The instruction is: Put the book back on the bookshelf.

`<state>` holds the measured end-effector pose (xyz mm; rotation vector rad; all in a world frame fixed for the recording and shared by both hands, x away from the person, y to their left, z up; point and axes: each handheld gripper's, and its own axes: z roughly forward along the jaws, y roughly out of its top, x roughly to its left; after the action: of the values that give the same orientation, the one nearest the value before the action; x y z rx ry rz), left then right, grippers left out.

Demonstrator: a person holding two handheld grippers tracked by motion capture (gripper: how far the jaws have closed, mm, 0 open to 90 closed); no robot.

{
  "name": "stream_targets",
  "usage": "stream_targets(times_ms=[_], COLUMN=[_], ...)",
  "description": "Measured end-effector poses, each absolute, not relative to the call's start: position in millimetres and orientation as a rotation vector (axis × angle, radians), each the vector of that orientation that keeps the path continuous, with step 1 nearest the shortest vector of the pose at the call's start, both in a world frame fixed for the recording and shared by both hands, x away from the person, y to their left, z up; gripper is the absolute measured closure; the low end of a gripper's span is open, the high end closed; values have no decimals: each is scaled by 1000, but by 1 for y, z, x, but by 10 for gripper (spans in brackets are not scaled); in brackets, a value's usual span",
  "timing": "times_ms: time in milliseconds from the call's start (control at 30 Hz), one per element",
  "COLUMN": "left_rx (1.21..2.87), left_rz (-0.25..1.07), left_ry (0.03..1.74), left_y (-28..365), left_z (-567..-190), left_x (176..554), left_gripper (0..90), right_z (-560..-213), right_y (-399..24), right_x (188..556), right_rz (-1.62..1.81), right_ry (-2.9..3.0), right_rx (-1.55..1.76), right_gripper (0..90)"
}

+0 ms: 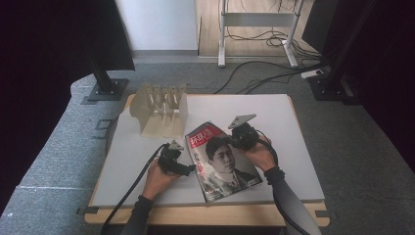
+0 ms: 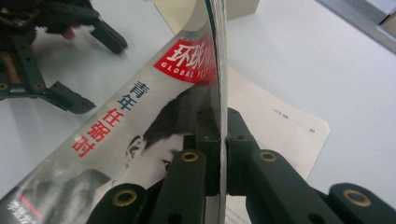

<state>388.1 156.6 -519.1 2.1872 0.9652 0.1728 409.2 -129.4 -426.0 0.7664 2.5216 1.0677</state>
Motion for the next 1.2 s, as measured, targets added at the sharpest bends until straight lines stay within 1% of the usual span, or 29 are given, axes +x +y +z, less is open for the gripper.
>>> stream_targets(times_ms=[133,200,333,433,500,533,600,767,867,1067,1200], left_rx=[2208,2201,2217,2215,2203,2203,2204,2206,2184,2192,2196], left_rz=[155,114,73,24,13,2,16,124,163,184,198], left_ry=[916,890,843,828,818,817,809,788,786,774,773], left_y=[150,144,133,129,126,126,125,124,124,126,126], left_z=[-514,-511,-508,-507,-504,-503,-498,-484,-474,-457,-446], left_x=[393,397,403,409,411,412,413,411,411,413,413], left_gripper=[40,49,66,97,137,140,155,267,374,554,610], right_z=[-416,-412,-405,-401,-400,-400,-399,-396,-393,-386,-383], right_y=[-132,-134,-139,-143,-145,-146,-148,-153,-155,-156,-155], right_x=[402,399,392,388,387,387,386,387,387,388,390], right_rz=[1090,1104,1120,1144,1161,1169,1174,1221,1226,1239,1227], right_ry=[2508,2500,2488,2480,2478,2478,2474,2457,2451,2431,2416], right_rx=[745,736,709,698,696,695,696,709,707,691,693], right_gripper=[861,861,861,860,860,860,860,859,859,859,857])
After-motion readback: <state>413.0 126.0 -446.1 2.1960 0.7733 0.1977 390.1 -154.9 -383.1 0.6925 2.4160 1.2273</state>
